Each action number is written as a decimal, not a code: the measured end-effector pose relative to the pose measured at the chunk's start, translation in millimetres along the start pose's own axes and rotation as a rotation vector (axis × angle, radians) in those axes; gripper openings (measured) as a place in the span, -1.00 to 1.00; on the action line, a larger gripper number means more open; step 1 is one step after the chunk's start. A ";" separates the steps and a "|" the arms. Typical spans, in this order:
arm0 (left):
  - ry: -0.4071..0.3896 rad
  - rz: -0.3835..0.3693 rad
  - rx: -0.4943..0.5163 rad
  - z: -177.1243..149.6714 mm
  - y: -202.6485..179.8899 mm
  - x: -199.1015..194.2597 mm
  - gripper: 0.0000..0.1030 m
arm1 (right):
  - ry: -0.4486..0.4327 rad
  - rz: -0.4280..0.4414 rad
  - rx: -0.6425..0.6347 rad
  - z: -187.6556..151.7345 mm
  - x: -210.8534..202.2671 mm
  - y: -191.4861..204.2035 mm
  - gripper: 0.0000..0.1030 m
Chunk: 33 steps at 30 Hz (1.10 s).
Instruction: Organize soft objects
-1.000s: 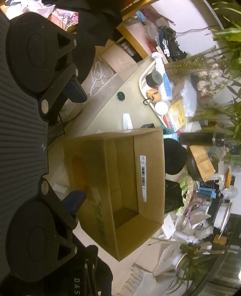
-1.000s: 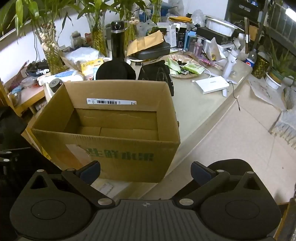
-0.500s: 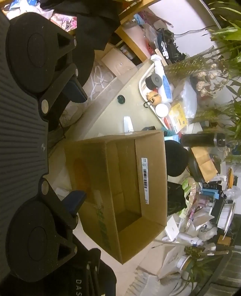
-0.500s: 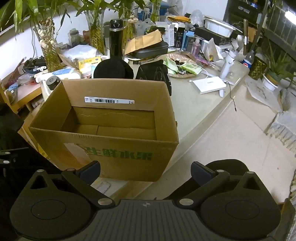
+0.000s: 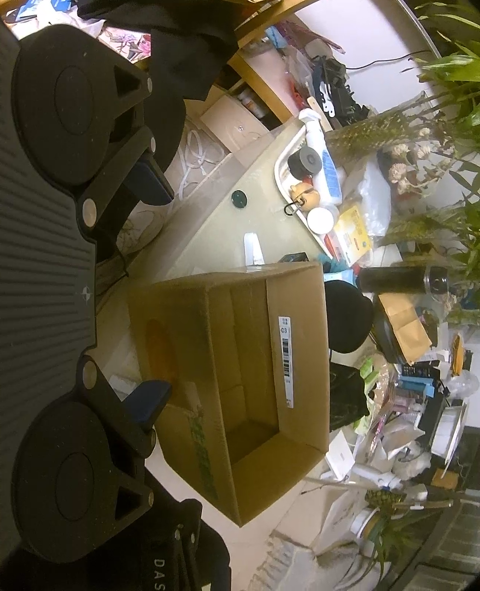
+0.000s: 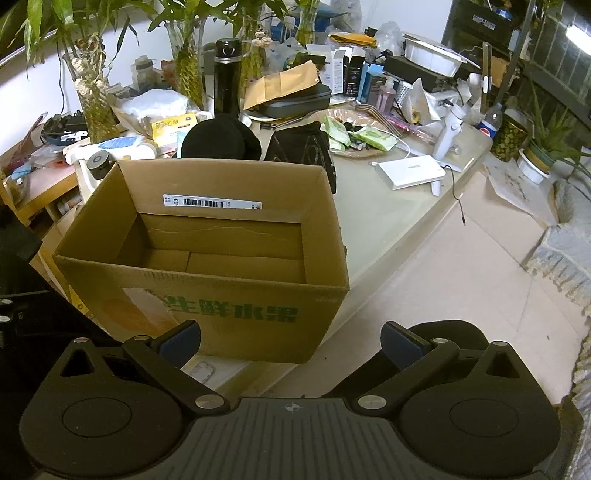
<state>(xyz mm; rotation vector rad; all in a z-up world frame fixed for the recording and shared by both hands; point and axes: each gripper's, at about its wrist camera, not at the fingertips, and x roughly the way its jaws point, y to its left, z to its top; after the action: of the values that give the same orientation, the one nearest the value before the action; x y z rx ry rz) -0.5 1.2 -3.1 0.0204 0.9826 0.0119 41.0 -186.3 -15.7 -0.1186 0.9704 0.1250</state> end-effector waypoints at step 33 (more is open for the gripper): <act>-0.048 -0.032 0.037 6.8 0.1 0.1 1.00 | -0.043 0.149 -0.053 11.0 -0.3 -7.5 1.00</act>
<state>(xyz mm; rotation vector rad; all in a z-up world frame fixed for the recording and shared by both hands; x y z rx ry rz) 5.2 1.3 0.7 0.0391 0.9345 -0.0362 51.0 -192.0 -9.0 -0.0916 0.9332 0.2895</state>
